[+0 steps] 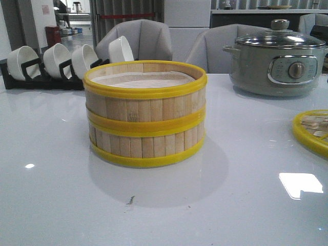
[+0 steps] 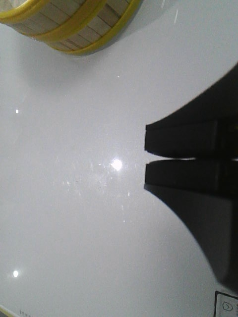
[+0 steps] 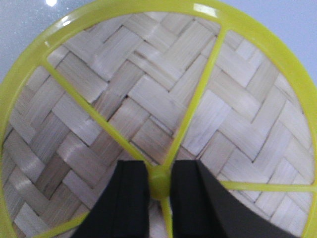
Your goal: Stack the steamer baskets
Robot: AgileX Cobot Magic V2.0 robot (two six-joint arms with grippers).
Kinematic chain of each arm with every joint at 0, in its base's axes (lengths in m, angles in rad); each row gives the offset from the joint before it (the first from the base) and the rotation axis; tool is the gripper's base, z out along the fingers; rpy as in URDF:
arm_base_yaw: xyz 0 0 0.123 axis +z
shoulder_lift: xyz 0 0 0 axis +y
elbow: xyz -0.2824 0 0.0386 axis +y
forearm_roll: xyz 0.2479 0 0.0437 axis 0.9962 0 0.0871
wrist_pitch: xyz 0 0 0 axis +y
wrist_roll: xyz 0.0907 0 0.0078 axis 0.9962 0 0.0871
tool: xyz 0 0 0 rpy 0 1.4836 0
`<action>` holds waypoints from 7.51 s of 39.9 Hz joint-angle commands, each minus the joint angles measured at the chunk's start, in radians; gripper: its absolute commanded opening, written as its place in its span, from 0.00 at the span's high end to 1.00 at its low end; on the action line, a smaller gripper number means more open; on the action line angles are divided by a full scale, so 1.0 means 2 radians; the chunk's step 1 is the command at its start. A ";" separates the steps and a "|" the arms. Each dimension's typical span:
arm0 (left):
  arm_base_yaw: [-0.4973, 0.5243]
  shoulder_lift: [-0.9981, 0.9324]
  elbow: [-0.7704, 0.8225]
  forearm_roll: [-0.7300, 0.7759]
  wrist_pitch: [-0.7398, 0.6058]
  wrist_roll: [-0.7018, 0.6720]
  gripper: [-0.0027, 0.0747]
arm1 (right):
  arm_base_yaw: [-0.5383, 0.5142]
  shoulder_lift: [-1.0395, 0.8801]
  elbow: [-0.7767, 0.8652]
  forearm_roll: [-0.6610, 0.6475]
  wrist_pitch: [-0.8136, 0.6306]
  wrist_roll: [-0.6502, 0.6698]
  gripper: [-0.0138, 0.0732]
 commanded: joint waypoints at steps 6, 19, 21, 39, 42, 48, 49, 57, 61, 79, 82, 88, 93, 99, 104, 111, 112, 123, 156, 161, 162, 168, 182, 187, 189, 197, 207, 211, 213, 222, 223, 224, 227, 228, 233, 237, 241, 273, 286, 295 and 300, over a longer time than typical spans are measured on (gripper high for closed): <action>0.002 -0.003 -0.015 0.003 -0.036 -0.005 0.86 | -0.002 -0.027 -0.018 0.003 -0.017 0.001 0.79; 0.002 -0.003 -0.015 0.003 -0.036 -0.005 0.86 | 0.037 -0.054 -0.084 0.003 0.061 0.001 0.79; 0.002 -0.003 -0.015 0.003 -0.036 -0.005 0.86 | 0.045 -0.058 -0.101 0.003 0.074 0.001 0.79; 0.002 -0.003 -0.015 0.003 -0.036 -0.005 0.86 | 0.180 -0.062 -0.274 0.003 0.168 0.001 0.79; 0.002 -0.003 -0.015 0.003 -0.036 -0.005 0.86 | 0.207 -0.058 -0.297 0.004 0.173 0.001 0.79; 0.002 -0.003 -0.015 0.003 -0.036 -0.005 0.86 | 0.260 -0.036 -0.346 0.010 0.197 0.001 0.79; 0.002 -0.003 -0.015 0.003 -0.036 -0.005 0.86 | 0.270 -0.029 -0.356 0.012 0.200 0.001 0.79; 0.002 -0.003 -0.015 0.003 -0.036 -0.005 0.86 | 0.335 0.022 -0.427 0.012 0.236 0.001 0.79; 0.002 -0.003 -0.015 0.003 -0.036 -0.005 0.86 | 0.361 0.049 -0.465 0.012 0.250 0.001 0.79; 0.002 -0.003 -0.015 0.003 -0.036 -0.005 0.86 | 0.391 0.105 -0.520 0.007 0.257 0.001 0.79; 0.002 -0.003 -0.015 0.003 -0.036 -0.005 0.86 | 0.391 0.108 -0.521 0.000 0.257 0.001 0.79; 0.002 -0.003 -0.015 0.003 -0.036 -0.005 0.86 | 0.391 0.110 -0.521 -0.019 0.257 0.001 0.79; 0.002 -0.003 -0.015 0.003 -0.036 -0.005 0.86 | 0.390 0.112 -0.521 -0.020 0.251 0.001 0.79; 0.002 -0.003 -0.015 0.003 -0.036 -0.005 0.86 | 0.389 0.115 -0.521 -0.020 0.251 0.001 0.79; 0.002 -0.003 -0.015 0.003 -0.036 -0.005 0.86 | 0.389 0.119 -0.521 -0.020 0.251 0.001 0.79; 0.002 -0.003 -0.015 0.003 -0.036 -0.005 0.86 | 0.389 0.122 -0.521 -0.020 0.250 0.001 0.79; 0.002 -0.003 -0.015 0.003 -0.036 -0.005 0.86 | 0.389 0.122 -0.521 -0.020 0.250 0.001 0.79; 0.002 -0.003 -0.015 0.003 -0.036 -0.005 0.86 | 0.389 0.122 -0.521 -0.020 0.253 0.001 0.72; 0.002 -0.003 -0.015 0.003 -0.036 -0.005 0.86 | 0.365 0.028 -0.520 -0.064 0.190 0.001 0.37; 0.002 -0.003 -0.015 0.003 -0.036 -0.005 0.86 | 0.337 -0.014 -0.497 -0.065 0.185 0.001 0.37; 0.002 -0.003 -0.015 0.003 -0.036 -0.005 0.86 | 0.331 -0.027 -0.485 -0.065 0.182 0.001 0.37; 0.002 -0.003 -0.015 0.003 -0.036 -0.005 0.86 | 0.278 -0.105 -0.387 -0.065 0.144 0.001 0.37; 0.002 -0.003 -0.015 0.003 -0.036 -0.005 0.86 | 0.140 -0.334 -0.048 -0.065 -0.011 0.001 0.37; 0.002 -0.003 -0.015 0.003 -0.036 -0.005 0.86 | 0.087 -0.417 0.071 -0.065 -0.077 0.001 0.37; 0.002 -0.003 -0.015 0.003 -0.036 -0.005 0.86 | 0.070 -0.449 0.108 -0.065 -0.105 0.001 0.37; 0.002 -0.003 -0.015 0.003 -0.036 -0.005 0.86 | 0.040 -0.564 0.258 -0.065 -0.208 0.001 0.37; 0.002 -0.003 -0.015 0.003 -0.036 -0.005 0.86 | 0.040 -0.682 0.392 -0.065 -0.270 0.001 0.37; 0.002 -0.003 -0.015 0.003 -0.036 -0.005 0.86 | 0.040 -0.722 0.431 -0.065 -0.278 0.001 0.37; 0.002 -0.003 -0.015 0.003 -0.036 -0.005 0.86 | 0.040 -0.742 0.450 -0.065 -0.280 0.001 0.37; 0.002 -0.003 -0.015 0.003 -0.036 -0.005 0.86 | 0.040 -0.820 0.514 -0.065 -0.281 0.001 0.37; 0.002 -0.003 -0.015 0.003 -0.036 -0.005 0.86 | 0.040 -0.827 0.518 -0.065 -0.283 0.001 0.37; 0.002 -0.003 -0.015 0.003 -0.036 -0.005 0.86 | 0.040 -0.832 0.523 -0.065 -0.284 0.001 0.37; 0.002 -0.003 -0.015 0.003 -0.036 -0.005 0.86 | 0.040 -0.844 0.528 -0.065 -0.289 0.001 0.37; 0.002 -0.003 -0.015 0.003 -0.036 -0.005 0.86 | 0.040 -0.845 0.528 -0.065 -0.290 0.001 0.37; 0.002 -0.003 -0.015 0.003 -0.036 -0.005 0.86 | 0.040 -0.846 0.528 -0.065 -0.290 0.001 0.43; 0.002 -0.003 -0.015 0.003 -0.036 -0.005 0.86 | 0.040 -0.846 0.528 -0.065 -0.290 0.001 0.66; 0.002 -0.003 -0.015 0.003 -0.036 -0.005 0.86 | 0.040 -0.846 0.528 -0.064 -0.289 0.001 0.76; 0.002 -0.003 -0.015 0.003 -0.036 -0.005 0.86 | 0.040 -0.844 0.528 -0.064 -0.290 0.001 0.75; 0.002 -0.003 -0.015 0.003 -0.036 -0.005 0.86 | 0.040 -0.844 0.528 -0.064 -0.290 0.001 0.75; 0.002 -0.061 -0.014 -0.045 -0.049 -0.002 0.86 | 0.040 -0.844 0.528 -0.064 -0.290 0.001 0.75; 0.002 -0.123 -0.002 -0.027 -0.071 -0.002 0.86 | 0.040 -0.844 0.528 -0.064 -0.290 0.001 0.75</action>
